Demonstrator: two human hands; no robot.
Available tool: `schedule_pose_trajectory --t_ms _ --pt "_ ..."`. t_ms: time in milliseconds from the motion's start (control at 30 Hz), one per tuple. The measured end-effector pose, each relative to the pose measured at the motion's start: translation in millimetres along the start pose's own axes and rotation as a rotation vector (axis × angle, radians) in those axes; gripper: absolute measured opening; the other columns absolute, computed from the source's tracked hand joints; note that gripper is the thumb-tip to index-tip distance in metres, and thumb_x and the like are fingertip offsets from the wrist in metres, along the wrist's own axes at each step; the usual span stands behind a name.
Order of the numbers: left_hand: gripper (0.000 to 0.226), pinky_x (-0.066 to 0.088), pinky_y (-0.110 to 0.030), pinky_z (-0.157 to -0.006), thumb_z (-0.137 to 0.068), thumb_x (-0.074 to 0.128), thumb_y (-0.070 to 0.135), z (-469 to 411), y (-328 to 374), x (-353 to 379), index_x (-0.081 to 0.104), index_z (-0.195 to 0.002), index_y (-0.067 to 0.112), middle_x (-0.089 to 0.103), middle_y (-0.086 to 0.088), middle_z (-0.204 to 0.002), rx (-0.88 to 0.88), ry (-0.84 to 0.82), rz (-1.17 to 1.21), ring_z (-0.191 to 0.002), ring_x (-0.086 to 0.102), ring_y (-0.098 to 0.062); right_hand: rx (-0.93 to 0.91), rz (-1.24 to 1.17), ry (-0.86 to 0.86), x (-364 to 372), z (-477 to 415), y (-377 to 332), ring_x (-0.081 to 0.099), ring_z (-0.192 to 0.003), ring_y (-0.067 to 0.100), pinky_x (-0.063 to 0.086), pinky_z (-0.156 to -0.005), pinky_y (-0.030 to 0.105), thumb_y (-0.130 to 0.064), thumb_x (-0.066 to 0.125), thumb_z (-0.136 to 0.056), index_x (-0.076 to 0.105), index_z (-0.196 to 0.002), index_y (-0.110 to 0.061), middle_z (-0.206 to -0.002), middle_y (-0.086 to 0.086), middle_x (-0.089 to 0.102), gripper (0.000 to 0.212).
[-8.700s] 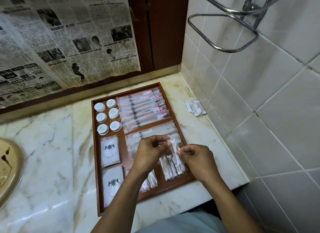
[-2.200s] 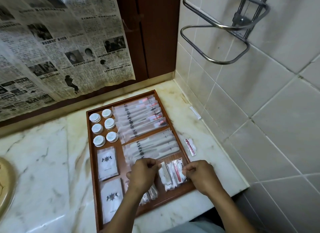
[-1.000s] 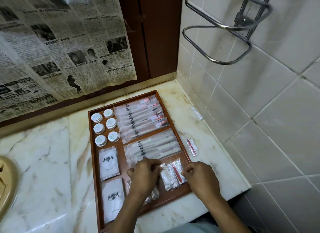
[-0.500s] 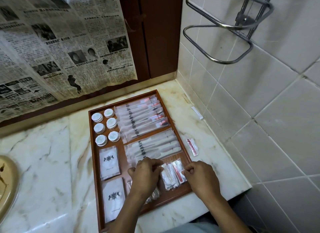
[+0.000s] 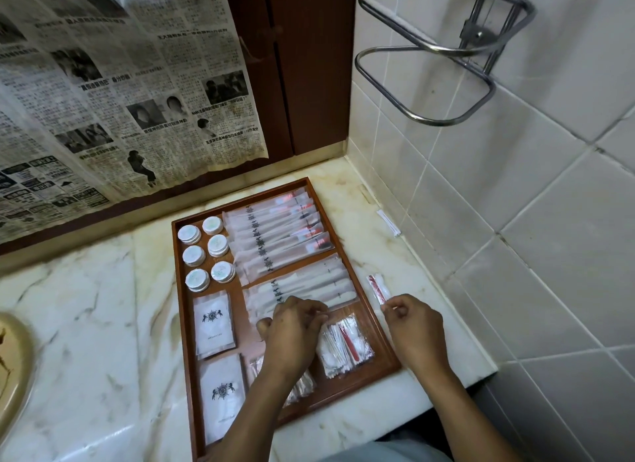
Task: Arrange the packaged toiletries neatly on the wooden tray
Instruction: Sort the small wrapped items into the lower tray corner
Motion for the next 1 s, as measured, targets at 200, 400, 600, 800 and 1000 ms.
schedule_pose_trajectory --t_ms 200,400,600,800,1000 --pt "0.017 0.023 -0.038 -0.084 -0.098 0.062 0.028 -20 29 -1 0.072 -0.108 0.038 0.061 0.015 -0.112 0.063 -0.007 -0.017 -0.114 0.053 -0.011 -0.075 0.104 0.051 7 -33 11 0.065 -0.085 0.022 0.054 -0.070 0.035 -0.038 0.071 -0.089 0.066 -0.112 -0.020 -0.091 -0.002 0.065 0.030" --pt "0.015 0.025 -0.040 -0.082 -0.099 0.061 0.034 -58 69 3 0.074 -0.106 0.037 0.067 0.017 -0.108 0.178 -0.001 -0.096 -0.112 0.055 -0.013 -0.360 0.415 0.152 18 -39 -1 0.064 -0.081 0.024 0.049 -0.052 0.033 -0.058 0.065 -0.087 0.062 -0.106 -0.026 -0.097 -0.001 0.058 0.038" --pt "0.020 0.026 -0.042 -0.083 -0.099 0.059 0.026 -97 103 23 0.073 -0.112 0.034 0.068 0.011 -0.115 0.268 -0.064 -0.188 -0.116 0.056 -0.018 -0.385 0.427 0.268 13 -35 2 0.061 -0.068 0.021 0.043 -0.047 0.029 -0.048 0.058 -0.096 0.066 -0.101 -0.019 -0.087 0.000 0.057 0.030" --pt "0.035 0.029 -0.048 -0.095 -0.099 0.058 0.019 -132 141 54 0.064 -0.131 0.032 0.057 0.003 -0.139 0.425 -0.120 -0.414 -0.128 0.046 -0.026 -0.254 0.333 0.341 8 -41 12 0.062 -0.072 0.026 0.047 -0.048 0.035 -0.029 0.060 -0.097 0.063 -0.102 -0.018 -0.094 0.001 0.054 0.013" --pt "0.063 0.026 -0.046 -0.090 -0.090 0.056 0.003 -164 174 86 0.050 -0.144 0.034 0.049 0.006 -0.149 0.619 -0.108 -0.594 -0.128 0.043 -0.027 -0.240 0.315 0.373 7 -44 17 0.063 -0.077 0.024 0.052 -0.053 0.036 -0.027 0.056 -0.099 0.064 -0.111 -0.016 -0.099 0.003 0.055 0.018"
Point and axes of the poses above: each hand's wrist, its own z-axis away from the middle knuckle, its own x-axis out of the palm, y = z × x, the point moved 9 cm from there along -z, towards the middle knuckle
